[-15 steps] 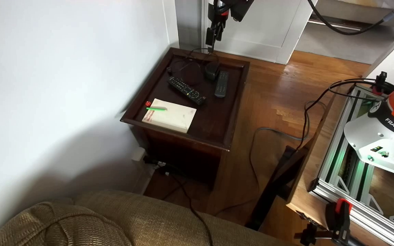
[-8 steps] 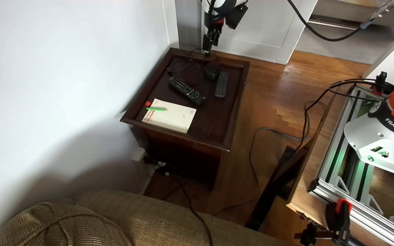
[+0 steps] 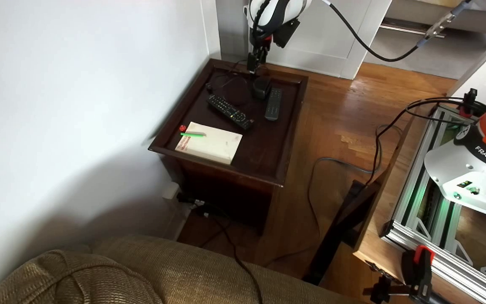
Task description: Move the black clock a little to the right
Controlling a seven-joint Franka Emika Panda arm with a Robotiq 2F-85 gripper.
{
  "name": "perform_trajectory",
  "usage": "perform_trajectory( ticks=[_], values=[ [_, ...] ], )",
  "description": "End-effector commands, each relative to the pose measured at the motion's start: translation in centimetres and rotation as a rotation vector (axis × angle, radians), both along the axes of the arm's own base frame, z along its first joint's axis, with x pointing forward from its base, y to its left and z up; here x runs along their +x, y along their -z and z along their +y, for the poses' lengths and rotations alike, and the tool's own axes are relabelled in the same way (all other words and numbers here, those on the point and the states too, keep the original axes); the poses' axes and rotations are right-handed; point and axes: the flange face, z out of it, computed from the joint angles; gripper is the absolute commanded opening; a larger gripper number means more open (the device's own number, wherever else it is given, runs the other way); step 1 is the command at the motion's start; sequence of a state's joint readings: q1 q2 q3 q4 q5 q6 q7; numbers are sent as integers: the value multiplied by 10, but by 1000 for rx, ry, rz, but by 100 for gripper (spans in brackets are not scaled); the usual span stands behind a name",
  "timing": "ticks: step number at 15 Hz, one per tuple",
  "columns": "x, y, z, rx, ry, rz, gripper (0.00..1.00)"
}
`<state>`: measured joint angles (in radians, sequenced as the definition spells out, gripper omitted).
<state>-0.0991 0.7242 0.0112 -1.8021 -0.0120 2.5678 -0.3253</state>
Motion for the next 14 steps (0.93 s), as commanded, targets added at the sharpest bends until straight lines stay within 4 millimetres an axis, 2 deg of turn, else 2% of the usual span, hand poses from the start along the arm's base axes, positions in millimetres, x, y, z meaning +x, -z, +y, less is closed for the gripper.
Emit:
perform_trajectory(
  ticks=[1,3,6,7,9,10,14],
  values=[
    [8,20,0,-3,2,-26,100],
    [11,26,1,-7,0,-44,97],
    [13,32,1,-20,0,-64,79],
    [13,34,1,-24,3,-61,69],
    [13,37,1,-32,-2,-49,67],
    [12,39,0,-37,-3,-40,72],
    [10,36,-1,-47,3,-23,84]
  ],
)
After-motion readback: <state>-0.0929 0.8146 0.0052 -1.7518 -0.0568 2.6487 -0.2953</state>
